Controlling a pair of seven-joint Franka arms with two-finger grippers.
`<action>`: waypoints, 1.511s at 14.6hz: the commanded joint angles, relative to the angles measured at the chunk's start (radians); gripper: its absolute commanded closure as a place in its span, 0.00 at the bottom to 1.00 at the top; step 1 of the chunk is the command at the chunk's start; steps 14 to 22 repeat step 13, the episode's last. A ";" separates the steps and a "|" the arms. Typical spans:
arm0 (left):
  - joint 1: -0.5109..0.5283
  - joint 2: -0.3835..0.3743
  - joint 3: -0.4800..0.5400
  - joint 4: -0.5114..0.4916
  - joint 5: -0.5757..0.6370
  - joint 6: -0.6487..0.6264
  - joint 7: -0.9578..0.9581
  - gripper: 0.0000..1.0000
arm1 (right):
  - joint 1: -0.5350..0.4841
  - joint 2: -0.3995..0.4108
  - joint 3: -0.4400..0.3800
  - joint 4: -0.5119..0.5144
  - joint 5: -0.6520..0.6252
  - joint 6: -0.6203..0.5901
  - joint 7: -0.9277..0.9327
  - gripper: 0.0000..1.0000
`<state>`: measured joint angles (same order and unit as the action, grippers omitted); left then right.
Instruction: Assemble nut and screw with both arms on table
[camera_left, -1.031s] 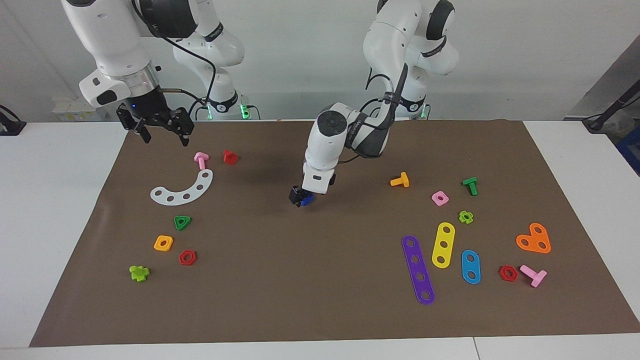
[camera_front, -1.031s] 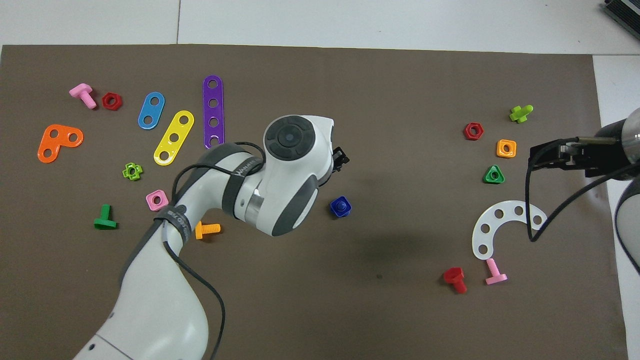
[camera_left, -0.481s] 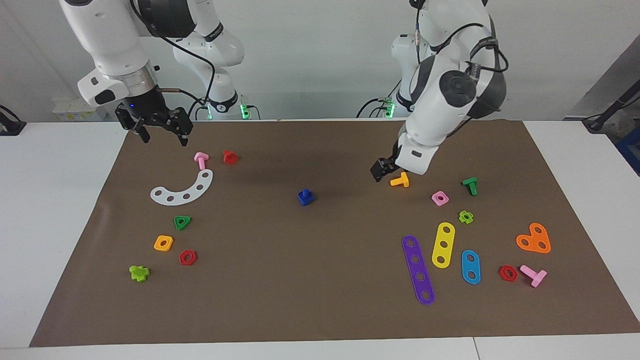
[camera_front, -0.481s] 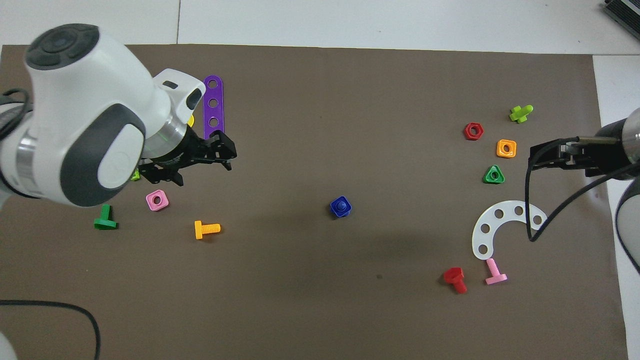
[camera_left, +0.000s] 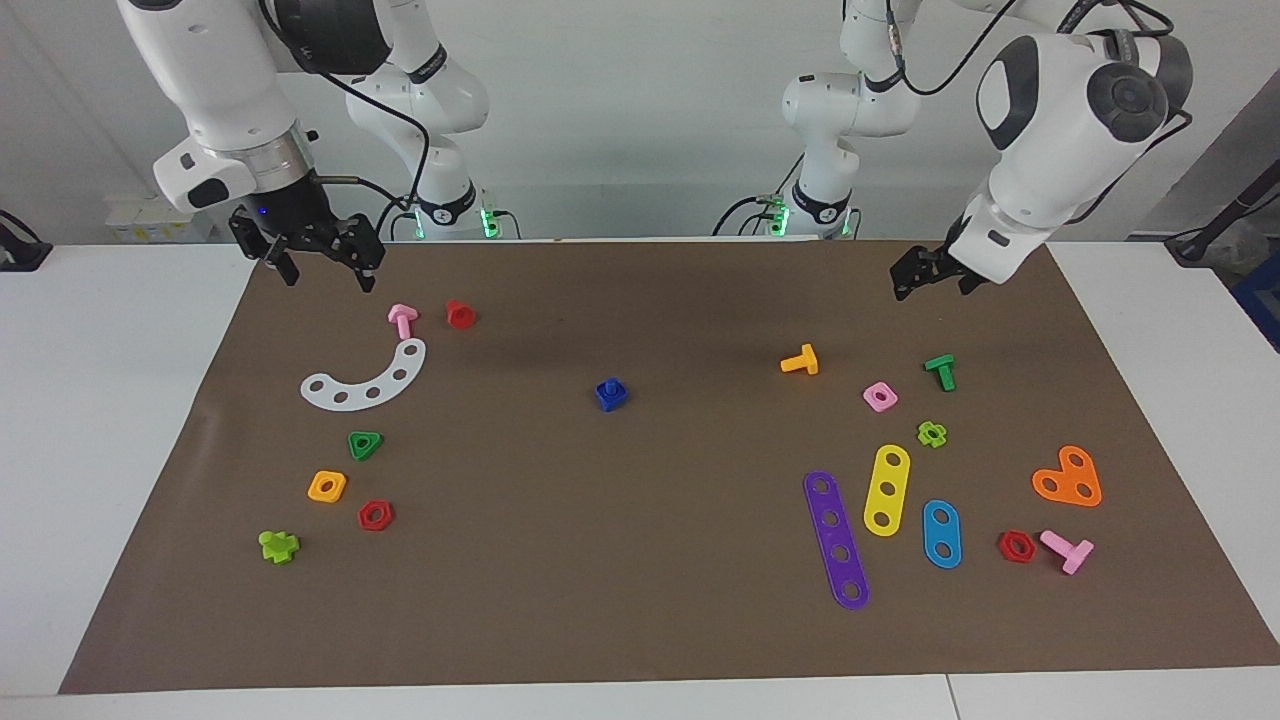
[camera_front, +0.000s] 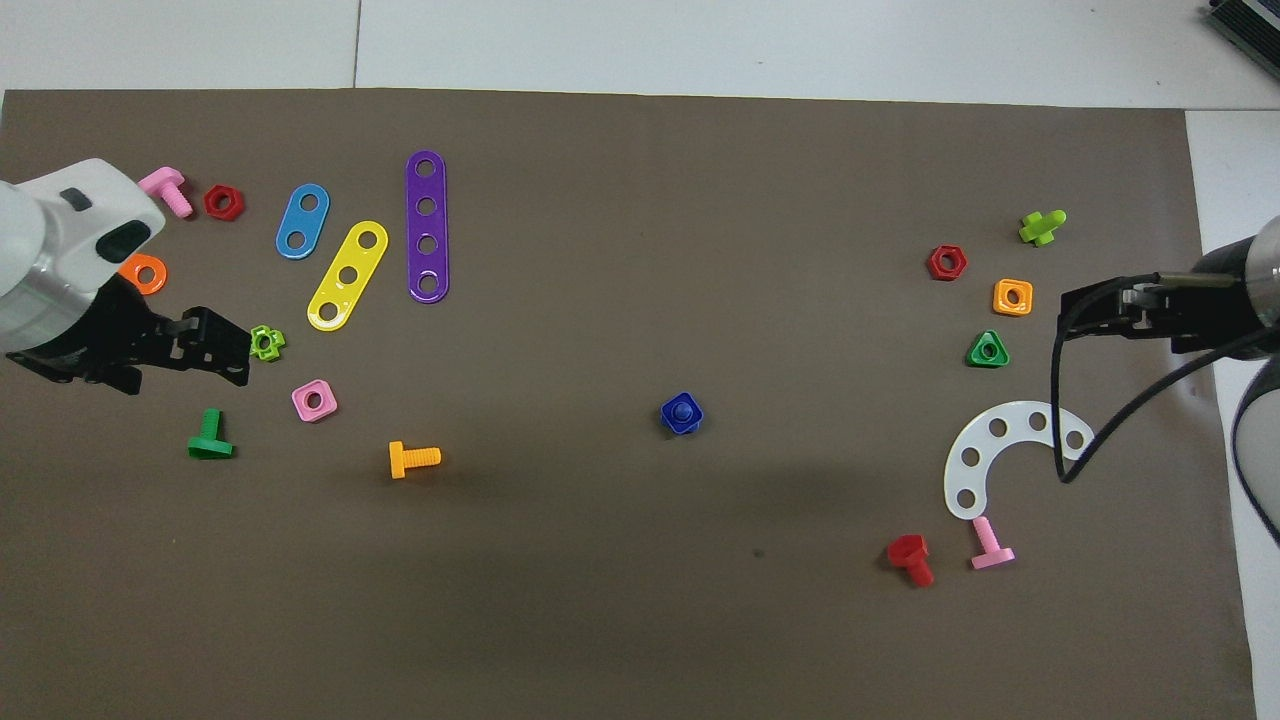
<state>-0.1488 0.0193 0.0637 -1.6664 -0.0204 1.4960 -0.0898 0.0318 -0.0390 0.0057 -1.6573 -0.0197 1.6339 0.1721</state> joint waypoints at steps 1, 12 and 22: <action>0.043 -0.050 -0.010 -0.014 0.034 0.062 0.076 0.00 | -0.012 -0.033 0.011 0.004 0.030 -0.028 -0.029 0.00; 0.074 -0.048 -0.010 0.036 0.034 0.162 0.081 0.00 | -0.016 -0.039 0.013 0.008 0.035 -0.082 -0.063 0.00; 0.074 -0.048 -0.009 0.036 0.034 0.162 0.081 0.00 | -0.016 -0.039 0.013 0.008 0.035 -0.082 -0.062 0.00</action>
